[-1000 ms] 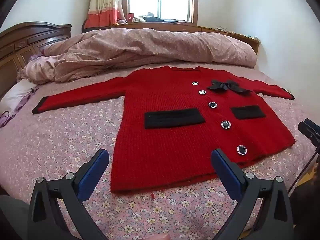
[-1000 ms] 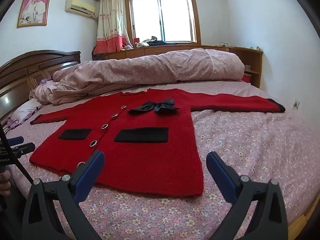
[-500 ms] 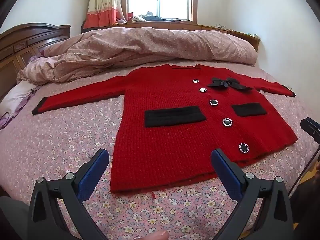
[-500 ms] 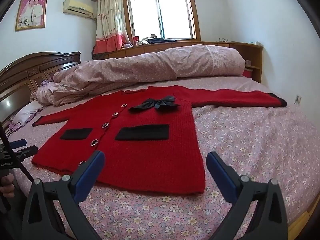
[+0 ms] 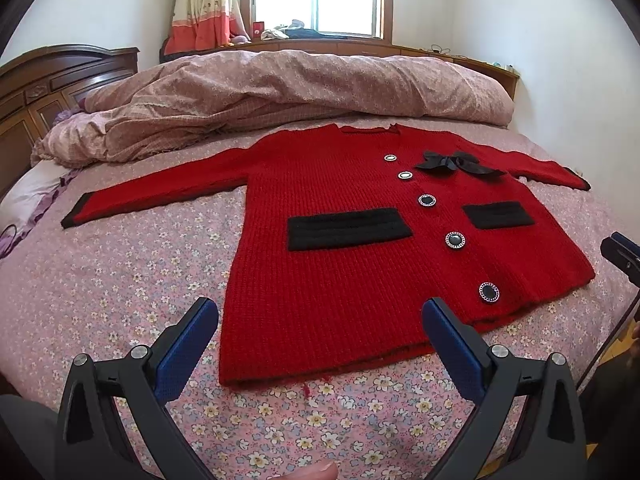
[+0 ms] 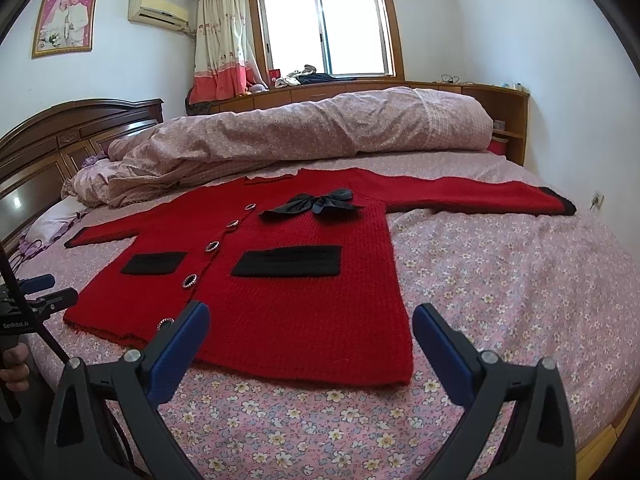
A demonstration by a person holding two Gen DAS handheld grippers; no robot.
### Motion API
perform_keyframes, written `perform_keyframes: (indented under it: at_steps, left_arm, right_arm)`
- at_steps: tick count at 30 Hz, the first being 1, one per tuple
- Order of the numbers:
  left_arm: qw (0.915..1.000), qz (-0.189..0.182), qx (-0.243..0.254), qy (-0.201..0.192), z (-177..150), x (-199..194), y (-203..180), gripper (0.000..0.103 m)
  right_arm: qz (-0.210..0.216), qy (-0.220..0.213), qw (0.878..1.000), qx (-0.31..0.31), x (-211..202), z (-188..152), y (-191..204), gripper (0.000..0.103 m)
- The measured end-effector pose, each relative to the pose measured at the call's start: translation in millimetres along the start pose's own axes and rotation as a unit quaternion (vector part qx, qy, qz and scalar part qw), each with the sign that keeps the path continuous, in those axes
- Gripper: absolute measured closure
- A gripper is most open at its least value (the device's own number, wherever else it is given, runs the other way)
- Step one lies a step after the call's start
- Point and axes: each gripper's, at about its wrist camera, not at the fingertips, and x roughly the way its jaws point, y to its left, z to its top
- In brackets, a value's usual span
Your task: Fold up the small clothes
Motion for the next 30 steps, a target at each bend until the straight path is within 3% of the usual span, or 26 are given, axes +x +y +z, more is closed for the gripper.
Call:
perform_keyframes:
  at_steps: [19,30]
  left_arm:
    - [0.9999,-0.004,-0.012,0.003,0,6,5,0.004]
    - [0.9992,-0.017,-0.033,0.017,-1,12,12,0.004]
  right_arm:
    - [-0.018,0.005,1.0,-0.02,0,-1,4,0.0]
    - [-0.014,0.007,1.0,0.001,1,-1,-4,0.0]
